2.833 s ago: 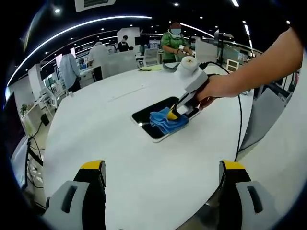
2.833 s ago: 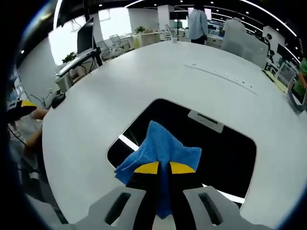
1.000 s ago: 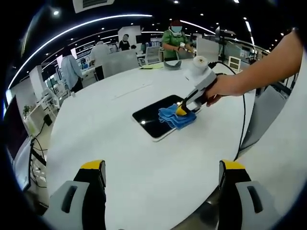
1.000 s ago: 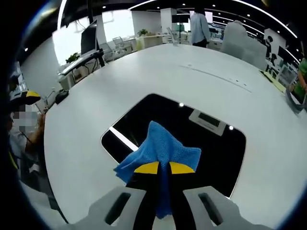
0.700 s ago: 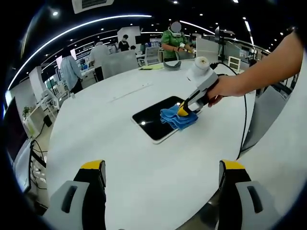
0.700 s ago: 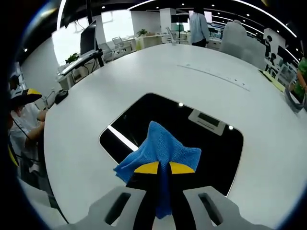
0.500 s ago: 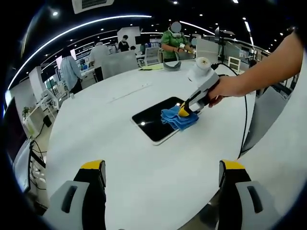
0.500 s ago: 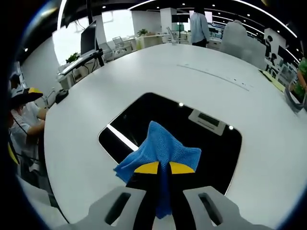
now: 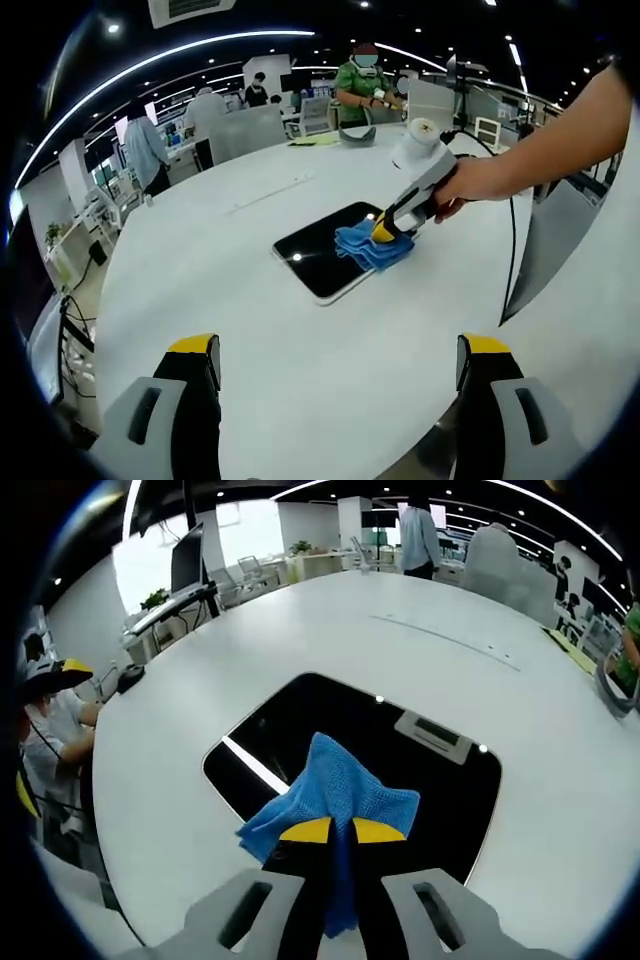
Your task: Wipe the mirror surface with the cleaning cloth until all visible marks leave the cleaned area.
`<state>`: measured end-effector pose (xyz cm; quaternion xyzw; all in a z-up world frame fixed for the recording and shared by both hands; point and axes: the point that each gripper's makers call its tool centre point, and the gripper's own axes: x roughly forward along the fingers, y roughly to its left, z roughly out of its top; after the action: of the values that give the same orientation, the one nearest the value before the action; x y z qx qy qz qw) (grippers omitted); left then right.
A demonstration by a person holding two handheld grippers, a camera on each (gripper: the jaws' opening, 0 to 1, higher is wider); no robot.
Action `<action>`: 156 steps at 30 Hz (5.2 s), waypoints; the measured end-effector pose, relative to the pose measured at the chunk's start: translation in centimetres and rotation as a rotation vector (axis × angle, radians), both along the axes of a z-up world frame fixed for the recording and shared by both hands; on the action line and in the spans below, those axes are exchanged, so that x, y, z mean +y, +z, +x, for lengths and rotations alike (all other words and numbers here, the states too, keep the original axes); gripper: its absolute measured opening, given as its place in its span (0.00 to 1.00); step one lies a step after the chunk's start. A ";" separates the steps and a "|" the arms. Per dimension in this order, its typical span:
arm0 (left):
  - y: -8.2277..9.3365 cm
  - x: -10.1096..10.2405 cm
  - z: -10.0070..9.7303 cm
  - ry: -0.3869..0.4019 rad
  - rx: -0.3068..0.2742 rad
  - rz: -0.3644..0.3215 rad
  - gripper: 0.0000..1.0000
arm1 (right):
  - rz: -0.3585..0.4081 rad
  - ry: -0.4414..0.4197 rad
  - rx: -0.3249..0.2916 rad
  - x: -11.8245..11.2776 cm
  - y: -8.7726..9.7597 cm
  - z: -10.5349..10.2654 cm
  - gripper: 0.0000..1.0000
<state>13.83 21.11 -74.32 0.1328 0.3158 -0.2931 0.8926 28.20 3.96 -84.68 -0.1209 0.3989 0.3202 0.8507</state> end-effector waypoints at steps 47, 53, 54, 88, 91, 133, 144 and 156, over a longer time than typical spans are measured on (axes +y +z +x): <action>-1.1 0.4 -0.4 0.040 0.035 -0.012 0.99 | -0.018 -0.006 0.005 0.0 0.0 3.7 0.02; -1.4 0.4 -0.6 0.043 0.044 -0.014 0.99 | -0.021 -0.001 0.006 0.0 0.0 4.1 0.02; -1.4 0.4 -0.6 0.043 0.045 -0.014 0.99 | -0.020 -0.003 0.008 -0.1 0.0 4.3 0.02; -2.2 1.7 -0.8 0.082 0.073 -0.015 0.99 | -0.074 0.013 0.009 0.0 0.0 7.2 0.02; -2.2 1.7 -0.7 0.088 0.074 -0.022 0.99 | -0.077 0.013 0.008 0.0 0.0 7.5 0.02; -2.7 2.0 0.4 0.136 0.079 -0.043 0.99 | -0.086 0.000 -0.006 -0.6 0.0 10.5 0.02; -2.6 2.3 0.4 0.137 0.078 -0.039 0.99 | -0.085 -0.016 -0.008 -1.2 0.0 10.5 0.02; -2.2 2.3 0.8 0.130 0.070 -0.033 0.99 | -0.085 -0.023 -0.008 -2.2 0.0 10.5 0.02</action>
<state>14.61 23.43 -76.55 0.0872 0.3501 -0.2443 0.9001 38.71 1.78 -84.68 -0.1539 0.4099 0.2927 0.8501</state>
